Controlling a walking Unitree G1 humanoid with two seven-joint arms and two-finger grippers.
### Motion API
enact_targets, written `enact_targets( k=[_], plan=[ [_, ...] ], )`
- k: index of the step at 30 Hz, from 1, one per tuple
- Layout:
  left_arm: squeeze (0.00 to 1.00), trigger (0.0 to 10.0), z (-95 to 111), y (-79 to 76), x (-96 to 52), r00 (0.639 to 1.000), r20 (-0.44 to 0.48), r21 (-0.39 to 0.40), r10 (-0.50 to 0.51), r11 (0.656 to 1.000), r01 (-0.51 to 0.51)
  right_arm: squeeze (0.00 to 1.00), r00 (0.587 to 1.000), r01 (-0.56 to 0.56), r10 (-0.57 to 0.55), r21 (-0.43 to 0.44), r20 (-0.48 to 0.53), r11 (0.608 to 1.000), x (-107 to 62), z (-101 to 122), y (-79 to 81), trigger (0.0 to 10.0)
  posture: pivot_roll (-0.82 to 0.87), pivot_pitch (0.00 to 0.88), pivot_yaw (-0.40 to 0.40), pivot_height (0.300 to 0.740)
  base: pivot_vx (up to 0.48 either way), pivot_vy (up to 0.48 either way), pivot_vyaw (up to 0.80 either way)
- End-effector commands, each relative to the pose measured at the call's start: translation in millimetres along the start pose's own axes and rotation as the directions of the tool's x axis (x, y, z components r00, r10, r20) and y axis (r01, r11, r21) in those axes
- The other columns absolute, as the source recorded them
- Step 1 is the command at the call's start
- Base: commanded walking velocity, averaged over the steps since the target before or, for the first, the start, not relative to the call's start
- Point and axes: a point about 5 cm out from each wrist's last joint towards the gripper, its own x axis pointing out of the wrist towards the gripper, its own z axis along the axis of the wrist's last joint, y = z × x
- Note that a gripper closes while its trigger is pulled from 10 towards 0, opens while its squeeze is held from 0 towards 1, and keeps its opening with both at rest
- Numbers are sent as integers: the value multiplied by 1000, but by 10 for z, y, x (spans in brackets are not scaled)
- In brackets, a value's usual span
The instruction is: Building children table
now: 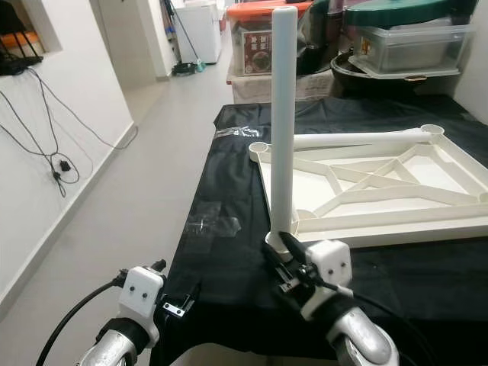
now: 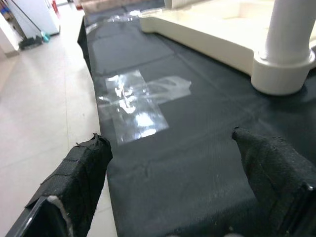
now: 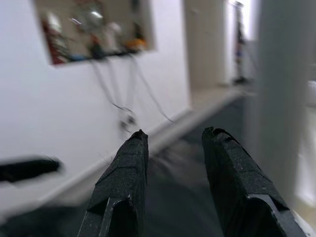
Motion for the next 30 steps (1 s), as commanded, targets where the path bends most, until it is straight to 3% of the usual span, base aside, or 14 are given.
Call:
enact_targets(
  k=[1, 6, 7, 11, 15, 21, 26, 27, 30],
  plan=[
    [0, 10000, -18, 32, -10, 1000, 4, -14, 11, 1000, -11, 0, 996, -81, 79, 46, 35, 996, 138, 67, 122, 10000, -80, 0, 51, 740, 0, 0, 0],
    [0, 10000, -9, 19, -7, 1000, 11, -18, 11, 1000, -11, 0, 988, -146, 141, 85, 59, 986, 352, 107, 214, 10000, -71, 0, 40, 740, 0, 0, 0],
    [0, 10000, -9, 13, -5, 1000, 11, -17, 13, 1000, -12, 0, 985, -164, 159, 96, 60, 982, 482, 84, 265, 10000, -64, 0, 31, 740, 0, 0, 0],
    [0, 10000, -7, 11, -6, 1000, 13, -17, 14, 1000, -14, 0, 987, -155, 151, 92, 49, 984, 586, 64, 286, 10000, -57, 0, 23, 740, 0, 0, 0],
    [0, 10000, -3, 10, -6, 1000, 17, -19, 16, 1000, -16, 0, 998, -33, 29, 61, 55, 998, 868, 106, 282, 10000, -52, 0, 26, 740, 0, 0, 0],
    [0, 10000, -9, 5, -4, 1000, 12, -27, 14, 1000, -14, 0, 992, 110, -112, 35, 51, 993, 1056, 117, 259, 10000, -53, 2, 23, 740, 0, 0, 0],
    [0, 10000, -10, -2, -2, 1000, 12, -31, 15, 999, -15, 0, 969, 238, -241, 59, 59, 970, 1138, 129, 227, 10000, -44, 1, 23, 740, 0, 0, 0],
    [0, 10000, -10, -5, 0, 1000, 11, -32, 16, 999, -16, 0, 942, 331, -333, 46, 42, 942, 1151, 119, 187, 10000, -44, 1, 23, 740, 0, 0, 0],
    [0, 10000, -8, -11, 2, 1000, 10, -33, 15, 999, -15, 0, 908, 416, -416, 15, 40, 909, 1147, 121, 133, 10000, -45, 7, 16, 740, 0, 0, 0]
  ],
)
